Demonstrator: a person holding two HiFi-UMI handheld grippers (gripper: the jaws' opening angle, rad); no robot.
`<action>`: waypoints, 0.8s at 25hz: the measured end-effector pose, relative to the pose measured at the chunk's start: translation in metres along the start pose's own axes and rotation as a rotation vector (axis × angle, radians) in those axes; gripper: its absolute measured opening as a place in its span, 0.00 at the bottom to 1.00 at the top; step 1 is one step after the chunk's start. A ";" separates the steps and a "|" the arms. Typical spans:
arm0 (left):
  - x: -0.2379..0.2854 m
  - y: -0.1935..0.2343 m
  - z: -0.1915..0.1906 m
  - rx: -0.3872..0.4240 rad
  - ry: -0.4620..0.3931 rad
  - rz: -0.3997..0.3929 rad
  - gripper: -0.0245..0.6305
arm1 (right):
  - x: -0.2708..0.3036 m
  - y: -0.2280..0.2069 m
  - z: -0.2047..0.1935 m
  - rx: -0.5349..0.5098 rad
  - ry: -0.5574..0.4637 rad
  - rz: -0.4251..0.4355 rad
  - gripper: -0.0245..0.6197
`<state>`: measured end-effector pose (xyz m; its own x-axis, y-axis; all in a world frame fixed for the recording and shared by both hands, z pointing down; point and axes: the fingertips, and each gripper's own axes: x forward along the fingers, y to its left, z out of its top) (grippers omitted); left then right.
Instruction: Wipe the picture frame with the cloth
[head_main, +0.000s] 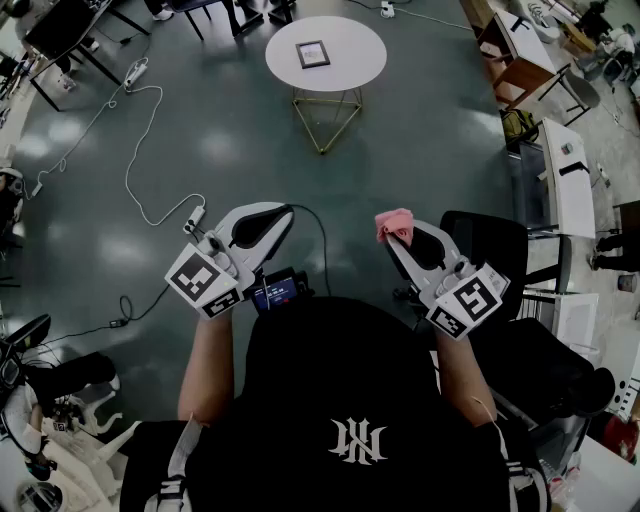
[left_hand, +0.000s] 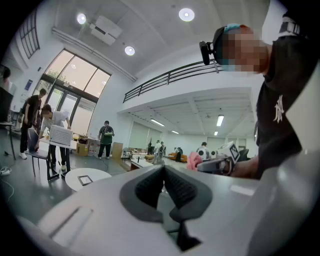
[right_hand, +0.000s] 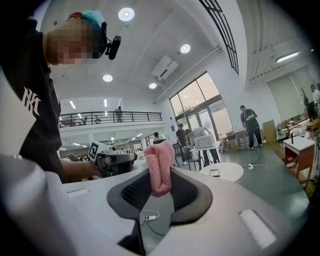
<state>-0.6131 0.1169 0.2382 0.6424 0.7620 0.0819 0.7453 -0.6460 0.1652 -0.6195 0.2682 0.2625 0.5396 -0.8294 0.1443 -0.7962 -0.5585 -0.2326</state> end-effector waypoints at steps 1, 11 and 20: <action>-0.001 -0.001 -0.001 0.008 -0.001 -0.001 0.04 | 0.001 0.001 0.001 -0.011 -0.006 0.002 0.17; -0.037 -0.006 -0.018 0.005 -0.016 -0.011 0.04 | 0.020 0.029 -0.005 -0.042 -0.045 -0.001 0.17; -0.082 -0.006 -0.044 -0.073 -0.027 -0.015 0.04 | 0.038 0.067 -0.036 -0.001 0.016 0.039 0.18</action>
<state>-0.6775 0.0602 0.2735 0.6363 0.7696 0.0525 0.7407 -0.6286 0.2372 -0.6622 0.1988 0.2871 0.5040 -0.8505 0.1503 -0.8166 -0.5260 -0.2378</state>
